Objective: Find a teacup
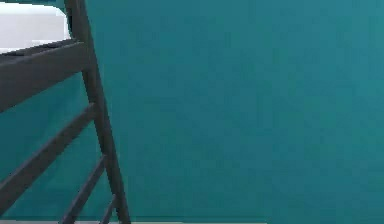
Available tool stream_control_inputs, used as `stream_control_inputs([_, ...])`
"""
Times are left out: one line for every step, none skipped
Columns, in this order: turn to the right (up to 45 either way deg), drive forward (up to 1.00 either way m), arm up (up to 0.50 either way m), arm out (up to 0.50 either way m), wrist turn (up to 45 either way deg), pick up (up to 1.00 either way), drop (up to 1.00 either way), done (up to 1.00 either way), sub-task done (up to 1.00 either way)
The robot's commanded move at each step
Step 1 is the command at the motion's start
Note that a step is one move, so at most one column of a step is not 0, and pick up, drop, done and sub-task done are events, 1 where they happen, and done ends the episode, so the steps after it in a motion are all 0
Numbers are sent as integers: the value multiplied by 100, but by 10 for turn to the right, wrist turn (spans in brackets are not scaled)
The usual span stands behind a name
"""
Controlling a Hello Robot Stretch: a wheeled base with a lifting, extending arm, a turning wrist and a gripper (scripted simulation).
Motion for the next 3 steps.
stream_control_inputs([450, 0, 0, 0, 0, 0, 0, 0, 0])
stream_control_inputs([420, 0, 0, 0, 0, 0, 0, 0, 0])
stream_control_inputs([0, 85, 0, 0, 0, 0, 0, 0, 0])
